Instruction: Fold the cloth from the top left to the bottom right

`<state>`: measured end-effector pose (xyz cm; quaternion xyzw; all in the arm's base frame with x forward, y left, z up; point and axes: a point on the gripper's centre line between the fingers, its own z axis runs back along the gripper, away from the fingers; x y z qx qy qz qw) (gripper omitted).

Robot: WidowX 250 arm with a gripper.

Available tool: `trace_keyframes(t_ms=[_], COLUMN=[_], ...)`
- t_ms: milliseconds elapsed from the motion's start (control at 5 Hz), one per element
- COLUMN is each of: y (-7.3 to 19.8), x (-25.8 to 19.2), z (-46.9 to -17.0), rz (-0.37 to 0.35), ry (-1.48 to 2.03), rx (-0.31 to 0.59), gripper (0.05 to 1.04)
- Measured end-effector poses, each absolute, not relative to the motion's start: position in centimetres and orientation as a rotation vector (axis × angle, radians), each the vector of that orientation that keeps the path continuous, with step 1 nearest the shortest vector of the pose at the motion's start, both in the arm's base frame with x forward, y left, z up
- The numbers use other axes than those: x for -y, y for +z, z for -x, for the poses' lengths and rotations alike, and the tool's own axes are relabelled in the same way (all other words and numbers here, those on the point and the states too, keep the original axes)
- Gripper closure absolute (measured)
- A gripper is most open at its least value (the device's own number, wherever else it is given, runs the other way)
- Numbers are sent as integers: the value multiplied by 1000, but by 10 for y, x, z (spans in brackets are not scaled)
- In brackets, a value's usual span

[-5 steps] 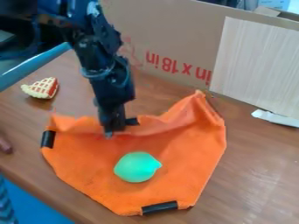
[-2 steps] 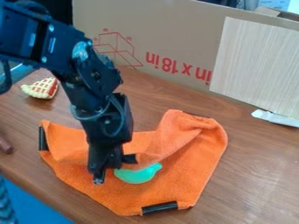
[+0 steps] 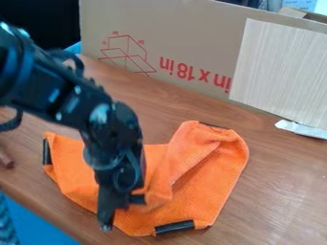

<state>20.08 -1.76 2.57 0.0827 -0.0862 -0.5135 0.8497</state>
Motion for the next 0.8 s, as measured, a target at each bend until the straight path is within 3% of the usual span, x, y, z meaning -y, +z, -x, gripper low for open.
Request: trace_keyframes(t_ms=[200, 400, 600, 800], y=[17, 16, 26, 54], x=[14, 12, 13, 3], z=[-197, -189, -189, -188], rz=[-197, -176, -161, -184], ry=[-1081, -1090, -1147, -1163], rx=[158, 100, -18, -65], gripper=[551, 244, 75, 80])
